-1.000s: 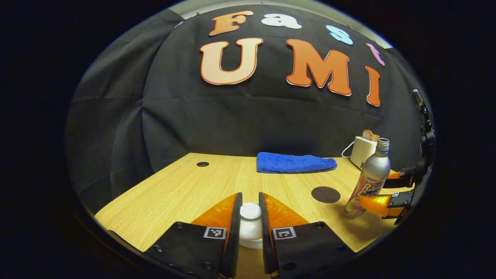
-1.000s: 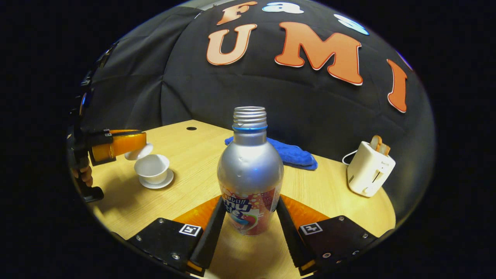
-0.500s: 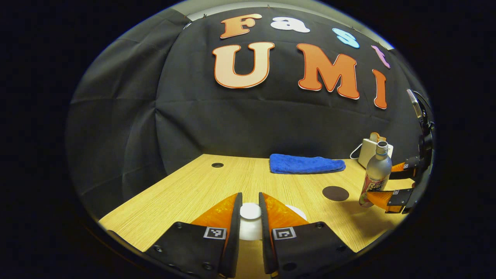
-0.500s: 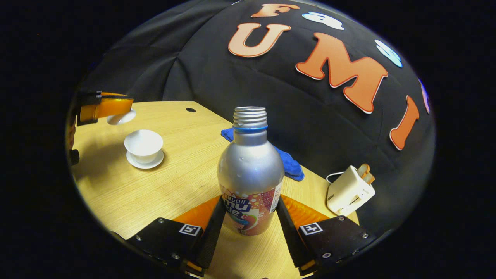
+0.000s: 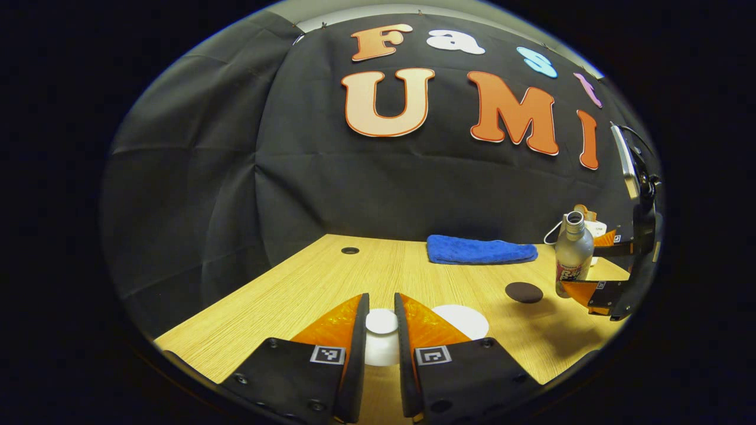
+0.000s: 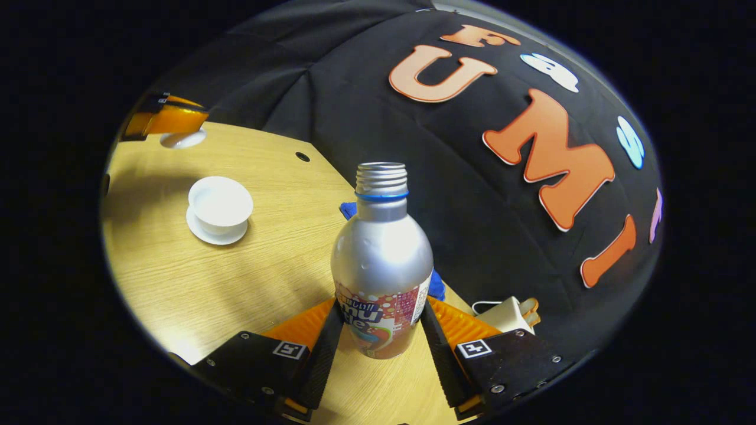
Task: Open the teacup lid with one hand, grasp the water bottle and pour water into the teacup with the other hand; after pouring, place the water bottle on the coaster and then close the teacup lid.
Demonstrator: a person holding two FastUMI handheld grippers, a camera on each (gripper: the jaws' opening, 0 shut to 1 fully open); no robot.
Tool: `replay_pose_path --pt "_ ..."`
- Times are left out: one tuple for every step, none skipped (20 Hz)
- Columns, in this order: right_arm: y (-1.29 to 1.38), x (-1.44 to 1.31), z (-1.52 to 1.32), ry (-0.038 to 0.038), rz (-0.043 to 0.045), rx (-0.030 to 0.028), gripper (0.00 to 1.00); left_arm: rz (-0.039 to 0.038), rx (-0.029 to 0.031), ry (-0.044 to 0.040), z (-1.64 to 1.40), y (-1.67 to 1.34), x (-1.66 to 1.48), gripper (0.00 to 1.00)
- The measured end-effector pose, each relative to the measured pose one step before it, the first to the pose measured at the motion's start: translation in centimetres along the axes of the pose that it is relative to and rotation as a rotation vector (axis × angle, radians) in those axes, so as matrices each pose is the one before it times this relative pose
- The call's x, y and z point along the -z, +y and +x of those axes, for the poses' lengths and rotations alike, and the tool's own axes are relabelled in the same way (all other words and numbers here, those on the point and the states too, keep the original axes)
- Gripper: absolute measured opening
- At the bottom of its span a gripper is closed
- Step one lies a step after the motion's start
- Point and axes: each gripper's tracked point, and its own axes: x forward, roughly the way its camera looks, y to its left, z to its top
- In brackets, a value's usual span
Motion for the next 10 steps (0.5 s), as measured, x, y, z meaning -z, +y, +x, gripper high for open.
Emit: replay_pose_path --pt "0.160 -0.302 0.120 -0.00446 -0.02960 0.00255 0.78 -0.00081 -0.00188 -0.00147 -0.066 0.140 -0.058 0.29" --pt "0.373 -0.299 0.682 -0.00423 -0.02718 -0.00069 0.78 -0.00432 0.00040 -0.00263 -0.288 0.248 -0.015 0.29" --pt "0.284 -0.240 0.271 -0.00190 -0.02494 0.00131 0.78 -0.00332 -0.00301 -0.00043 -0.137 0.222 -0.090 0.29" --pt "0.233 -0.087 -0.052 -0.00207 -0.02336 0.00302 0.78 -0.00029 -0.00345 -0.00224 -0.109 0.298 0.062 0.29" --pt "0.104 -0.184 0.003 -0.00308 -0.02426 0.00303 0.78 -0.00023 -0.00515 -0.00032 -0.209 0.322 -0.038 0.29" --pt "0.094 -0.182 0.091 -0.00275 -0.02870 0.00354 0.78 -0.00383 -0.00142 0.00062 -0.160 0.348 0.053 0.29" --pt "0.011 -0.349 0.067 -0.00583 -0.02862 0.00676 0.78 -0.00584 -0.00108 -0.00180 -0.133 0.231 -0.027 0.29" --pt "-0.007 -0.097 0.177 -0.00531 -0.03215 0.00277 0.78 -0.00448 -0.00222 -0.00033 -0.135 0.188 -0.021 0.29" --pt "0.095 -0.245 -0.114 -0.00499 -0.02671 0.00615 0.81 -0.00132 -0.00394 -0.00165 -0.142 0.220 0.010 0.29" --pt "0.022 -0.219 -0.052 -0.00718 -0.02524 0.00826 0.77 0.00078 -0.00382 0.00067 0.055 0.126 0.007 0.29"
